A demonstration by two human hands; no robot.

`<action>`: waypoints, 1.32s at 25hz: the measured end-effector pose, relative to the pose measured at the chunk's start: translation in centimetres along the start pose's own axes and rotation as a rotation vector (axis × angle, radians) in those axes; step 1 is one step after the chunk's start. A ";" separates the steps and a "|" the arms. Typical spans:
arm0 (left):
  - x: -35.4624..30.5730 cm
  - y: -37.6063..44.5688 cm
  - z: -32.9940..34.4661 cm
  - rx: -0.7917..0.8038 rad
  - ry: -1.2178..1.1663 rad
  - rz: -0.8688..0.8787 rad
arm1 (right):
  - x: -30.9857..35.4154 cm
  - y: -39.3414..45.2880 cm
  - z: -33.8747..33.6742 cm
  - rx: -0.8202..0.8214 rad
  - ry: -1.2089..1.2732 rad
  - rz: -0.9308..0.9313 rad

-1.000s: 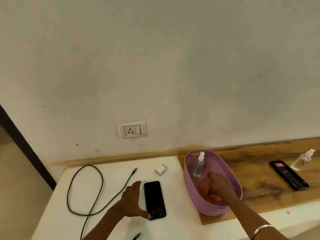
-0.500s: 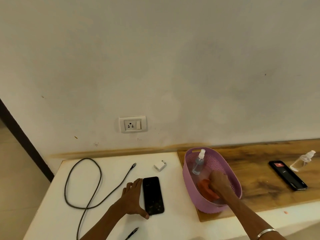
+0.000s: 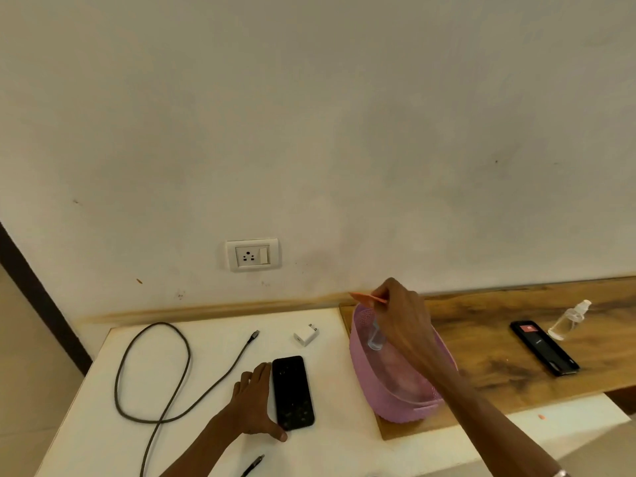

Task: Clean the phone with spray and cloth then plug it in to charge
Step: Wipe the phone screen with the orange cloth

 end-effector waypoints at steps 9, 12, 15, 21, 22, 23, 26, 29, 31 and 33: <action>0.0 2.0 0.4 0.002 0.071 0.053 | 3.2 -1.8 14.6 0.136 0.013 -0.159; 0.4 2.7 0.5 -0.017 0.078 0.072 | 1.3 -3.0 20.1 0.268 0.032 -0.076; 0.5 2.8 0.6 -0.033 0.085 0.090 | -0.3 -5.2 24.2 0.395 0.337 0.155; 0.5 2.6 0.5 -0.066 0.077 0.121 | 0.3 -6.4 28.3 0.451 0.300 0.069; 0.5 2.6 0.5 -0.069 0.077 0.124 | 0.0 -6.8 28.9 0.482 0.243 0.047; 0.4 2.6 0.4 -0.068 0.078 0.127 | -0.1 -7.3 29.3 0.518 0.249 0.058; 0.2 2.4 0.2 -0.074 0.075 0.135 | -0.5 -9.6 28.8 0.607 0.261 -0.051; 0.2 2.2 0.0 -0.081 0.067 0.130 | 0.2 -10.7 25.9 0.596 0.137 -0.248; 0.2 2.1 0.1 -0.079 0.068 0.123 | 0.3 -10.8 25.1 0.597 0.230 -0.179; 0.3 2.1 0.0 -0.076 0.071 0.118 | -0.3 -12.6 24.9 0.673 0.172 -0.211</action>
Point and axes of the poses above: each hand's wrist, its own y-axis towards the middle knuckle, its own z-axis out of the palm, x = y × z, the point moved 9 cm from there along y, towards the middle knuckle, and after that the axes turned 2 degrees about -z, right-handed, at the moved point
